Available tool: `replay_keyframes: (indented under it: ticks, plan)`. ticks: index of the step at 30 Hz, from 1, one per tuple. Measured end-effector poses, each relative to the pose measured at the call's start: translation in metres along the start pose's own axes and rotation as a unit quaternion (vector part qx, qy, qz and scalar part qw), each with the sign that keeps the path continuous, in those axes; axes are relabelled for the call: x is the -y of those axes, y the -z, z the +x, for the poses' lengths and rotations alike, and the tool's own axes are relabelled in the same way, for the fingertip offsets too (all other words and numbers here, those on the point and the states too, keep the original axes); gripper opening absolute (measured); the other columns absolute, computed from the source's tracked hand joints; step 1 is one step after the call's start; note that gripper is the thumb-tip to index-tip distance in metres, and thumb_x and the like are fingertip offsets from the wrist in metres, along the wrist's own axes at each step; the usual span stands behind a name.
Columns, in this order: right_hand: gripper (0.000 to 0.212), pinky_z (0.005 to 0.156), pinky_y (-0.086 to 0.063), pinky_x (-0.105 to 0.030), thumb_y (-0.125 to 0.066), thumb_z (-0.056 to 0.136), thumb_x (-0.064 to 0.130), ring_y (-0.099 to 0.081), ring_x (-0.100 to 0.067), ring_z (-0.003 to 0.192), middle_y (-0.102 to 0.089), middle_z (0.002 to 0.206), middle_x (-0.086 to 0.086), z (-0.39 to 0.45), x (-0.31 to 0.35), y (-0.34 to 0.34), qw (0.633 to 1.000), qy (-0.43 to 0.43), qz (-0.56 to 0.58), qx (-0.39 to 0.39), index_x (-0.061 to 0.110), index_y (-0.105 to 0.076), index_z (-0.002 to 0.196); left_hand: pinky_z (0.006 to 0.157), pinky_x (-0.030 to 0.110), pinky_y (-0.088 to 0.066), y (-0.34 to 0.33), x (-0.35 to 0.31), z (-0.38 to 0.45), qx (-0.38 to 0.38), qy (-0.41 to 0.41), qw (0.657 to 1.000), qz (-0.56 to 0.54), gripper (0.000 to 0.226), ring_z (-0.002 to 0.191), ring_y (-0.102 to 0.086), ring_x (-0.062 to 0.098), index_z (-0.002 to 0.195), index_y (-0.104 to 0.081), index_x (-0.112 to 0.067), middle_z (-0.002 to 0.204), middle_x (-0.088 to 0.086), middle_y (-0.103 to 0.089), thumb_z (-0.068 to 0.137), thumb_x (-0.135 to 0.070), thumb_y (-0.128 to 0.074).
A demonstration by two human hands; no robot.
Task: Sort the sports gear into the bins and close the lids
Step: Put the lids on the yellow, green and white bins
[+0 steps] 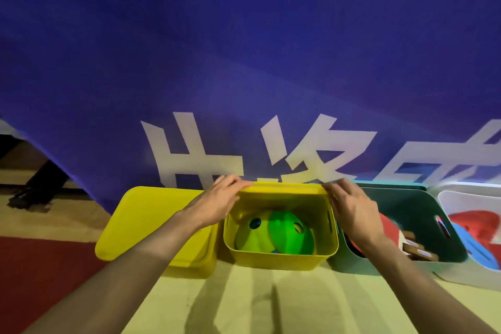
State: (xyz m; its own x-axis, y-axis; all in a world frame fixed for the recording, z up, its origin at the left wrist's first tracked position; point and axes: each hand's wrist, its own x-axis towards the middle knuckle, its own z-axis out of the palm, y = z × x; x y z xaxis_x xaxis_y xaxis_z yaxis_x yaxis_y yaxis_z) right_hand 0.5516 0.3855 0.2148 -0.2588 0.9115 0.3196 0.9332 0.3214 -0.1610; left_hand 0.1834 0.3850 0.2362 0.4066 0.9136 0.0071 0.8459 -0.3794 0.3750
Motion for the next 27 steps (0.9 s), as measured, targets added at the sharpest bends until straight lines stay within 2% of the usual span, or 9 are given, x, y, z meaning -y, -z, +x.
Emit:
replay_keyframes:
  ticks: [2,6,10,12,15,19,21,24,27]
  plan:
    - [0.041,0.058,-0.059,-0.040,-0.067,0.097,0.026,-0.056,-0.024,0.108,-0.054,0.124,-0.002,-0.020,-0.003,-0.011,1.000,0.007,-0.003,0.018,0.024,-0.059,0.138,0.094,0.032,-0.052,-0.008,0.000,-0.008,0.036,-0.017,0.999,0.008,0.046,0.116,-0.044,0.007,0.146,-0.051,-0.041,0.130,-0.014,-0.047,0.103,-0.027,-0.059]
    - [0.047,0.055,-0.057,-0.037,-0.070,0.094,0.037,-0.051,-0.022,0.110,-0.051,0.122,0.001,-0.056,-0.004,-0.029,0.997,0.006,0.004,0.071,0.029,-0.059,0.138,0.093,0.028,-0.048,-0.023,0.002,-0.019,0.058,-0.024,0.998,0.027,0.045,0.115,-0.043,0.006,0.143,-0.055,-0.043,0.126,-0.018,-0.047,0.100,-0.036,-0.063]
    - [0.035,0.051,-0.056,-0.038,-0.056,0.100,0.044,-0.051,-0.022,0.105,-0.054,0.119,0.000,-0.085,0.006,-0.040,0.997,0.003,0.024,0.067,0.028,-0.060,0.132,0.097,0.030,-0.041,-0.044,-0.005,-0.035,0.057,-0.033,0.997,0.049,0.041,0.114,-0.042,0.008,0.141,-0.056,-0.045,0.126,-0.016,-0.048,0.101,-0.037,-0.060]
    - [0.031,0.056,-0.056,-0.036,-0.060,0.099,0.040,-0.052,-0.022,0.101,-0.055,0.116,0.000,-0.096,0.010,-0.048,0.998,0.006,0.030,0.061,0.026,-0.062,0.128,0.096,0.031,-0.042,-0.057,-0.011,-0.045,0.063,-0.027,0.996,0.063,0.038,0.116,-0.045,0.013,0.140,-0.057,-0.045,0.128,-0.013,-0.047,0.104,-0.034,-0.057]
    - [0.023,0.057,-0.050,-0.032,-0.063,0.099,0.035,-0.049,-0.018,0.093,-0.054,0.110,0.003,-0.104,0.009,-0.061,0.997,0.015,0.028,0.073,0.024,-0.061,0.119,0.091,0.031,-0.049,-0.076,-0.019,-0.052,0.092,-0.031,0.992,0.084,0.044,0.117,-0.049,0.018,0.145,-0.052,-0.041,0.131,-0.008,-0.044,0.104,-0.027,-0.059]
    - [0.009,0.056,-0.044,-0.036,-0.056,0.104,0.029,-0.040,-0.017,0.080,-0.046,0.097,0.003,-0.112,-0.002,-0.080,0.995,0.031,-0.012,0.098,0.021,-0.059,0.106,0.096,0.036,-0.052,-0.086,-0.021,-0.047,0.091,-0.024,0.990,0.106,0.058,0.122,-0.042,0.017,0.150,-0.042,-0.037,0.134,-0.003,-0.041,0.098,-0.033,-0.067]
    - [0.007,0.058,-0.044,-0.038,-0.058,0.103,0.025,-0.039,-0.017,0.077,-0.044,0.096,0.002,-0.115,-0.004,-0.082,0.995,0.033,-0.017,0.094,0.019,-0.060,0.105,0.099,0.037,-0.050,-0.087,-0.019,-0.043,0.085,-0.014,0.988,0.127,0.062,0.124,-0.041,0.019,0.151,-0.039,-0.036,0.137,-0.002,-0.040,0.096,-0.035,-0.069]
    - [0.015,0.066,-0.047,-0.041,-0.062,0.101,0.026,-0.044,-0.021,0.085,-0.050,0.104,-0.002,-0.112,-0.001,-0.076,0.996,0.035,-0.001,0.084,0.016,-0.063,0.112,0.104,0.038,-0.047,-0.094,-0.014,-0.042,0.098,-0.003,0.985,0.140,0.068,0.131,-0.040,0.022,0.154,-0.035,-0.034,0.145,0.001,-0.038,0.095,-0.036,-0.070]
    - [0.044,0.086,-0.054,-0.046,-0.068,0.094,0.032,-0.049,-0.030,0.111,-0.053,0.130,-0.007,-0.106,0.003,-0.074,0.995,0.021,0.016,0.100,0.019,-0.057,0.135,0.116,0.047,-0.039,-0.102,-0.009,-0.044,0.109,0.020,0.981,0.162,0.078,0.149,-0.020,0.031,0.160,-0.025,-0.032,0.162,0.008,-0.018,0.095,-0.038,-0.069]
